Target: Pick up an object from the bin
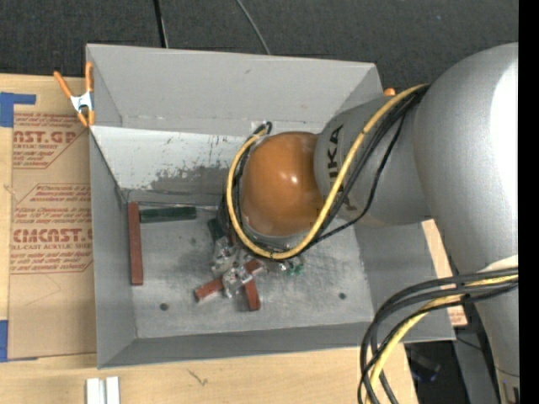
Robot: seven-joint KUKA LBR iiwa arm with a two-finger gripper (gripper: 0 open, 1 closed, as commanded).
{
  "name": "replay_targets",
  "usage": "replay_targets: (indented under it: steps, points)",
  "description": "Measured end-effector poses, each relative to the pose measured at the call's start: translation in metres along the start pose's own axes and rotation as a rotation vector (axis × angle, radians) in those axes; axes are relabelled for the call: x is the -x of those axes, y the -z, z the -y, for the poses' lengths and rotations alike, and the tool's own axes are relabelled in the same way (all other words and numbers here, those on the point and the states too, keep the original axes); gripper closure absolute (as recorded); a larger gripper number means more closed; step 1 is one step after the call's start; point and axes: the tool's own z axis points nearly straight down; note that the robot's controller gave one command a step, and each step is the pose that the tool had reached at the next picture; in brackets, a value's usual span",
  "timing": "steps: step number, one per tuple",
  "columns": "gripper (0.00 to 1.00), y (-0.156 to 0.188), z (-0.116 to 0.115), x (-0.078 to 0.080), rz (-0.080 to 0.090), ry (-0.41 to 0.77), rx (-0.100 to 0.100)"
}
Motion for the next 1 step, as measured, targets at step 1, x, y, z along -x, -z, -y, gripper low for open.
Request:
replay_targets:
  steps: [1]
  points:
    - [1.0, 0.1623, 0.0017, 0.0238, -0.006, 0.017, 0.001]
